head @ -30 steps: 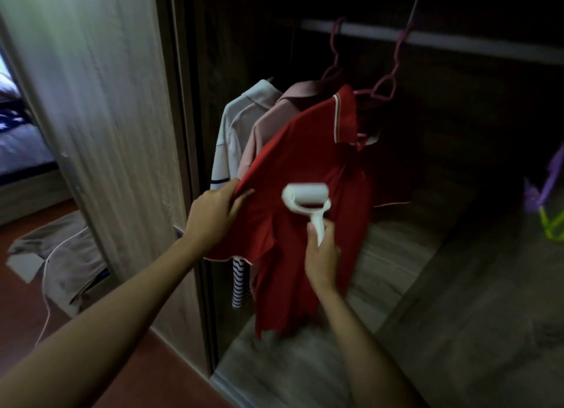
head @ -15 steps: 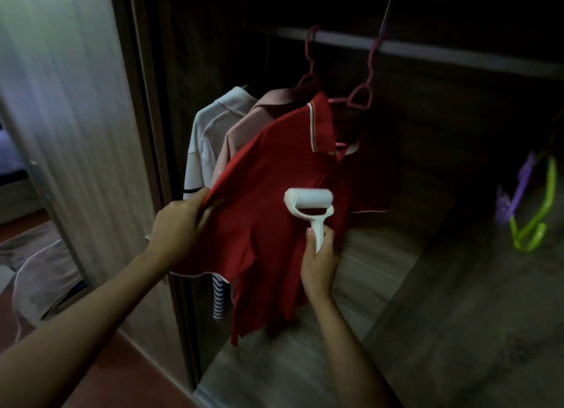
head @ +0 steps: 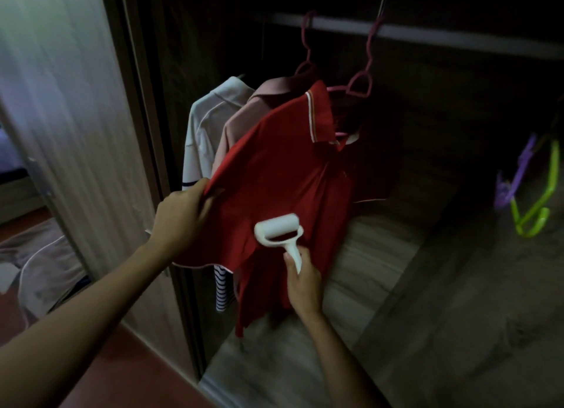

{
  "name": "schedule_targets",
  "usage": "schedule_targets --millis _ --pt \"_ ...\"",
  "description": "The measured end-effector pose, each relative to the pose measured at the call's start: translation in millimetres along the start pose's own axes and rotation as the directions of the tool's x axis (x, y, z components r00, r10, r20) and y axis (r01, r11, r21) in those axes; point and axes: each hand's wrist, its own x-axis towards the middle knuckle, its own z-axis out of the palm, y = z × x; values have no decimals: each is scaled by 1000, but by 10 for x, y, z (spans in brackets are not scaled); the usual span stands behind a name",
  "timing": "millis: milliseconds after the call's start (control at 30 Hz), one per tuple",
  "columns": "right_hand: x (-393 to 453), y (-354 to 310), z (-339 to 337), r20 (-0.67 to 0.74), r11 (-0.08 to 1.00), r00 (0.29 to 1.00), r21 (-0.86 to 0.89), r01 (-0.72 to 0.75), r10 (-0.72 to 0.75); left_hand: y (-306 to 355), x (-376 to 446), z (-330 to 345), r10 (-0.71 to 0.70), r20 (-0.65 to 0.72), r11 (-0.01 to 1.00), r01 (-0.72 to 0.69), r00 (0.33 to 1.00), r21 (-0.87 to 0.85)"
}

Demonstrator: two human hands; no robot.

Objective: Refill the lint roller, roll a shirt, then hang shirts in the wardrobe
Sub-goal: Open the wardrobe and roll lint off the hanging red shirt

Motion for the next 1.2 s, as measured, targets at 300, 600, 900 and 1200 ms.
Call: schedule_targets --millis 300,600,900,1200 --pt "-319 222 150 155 996 984 -48 -80 87 21 9 16 -18 14 1000 18 1000 1" --pt "-196 -95 57 17 995 996 50 -90 89 162 -7 28 -27 -24 1000 27 999 11" --pt "8 -69 161 -9 993 994 -39 -107 107 126 46 89 -95 -34 995 95 995 3" --pt "-253 436 468 263 916 902 -308 -257 341 125 -11 140 -118 17 993 118 993 -10"
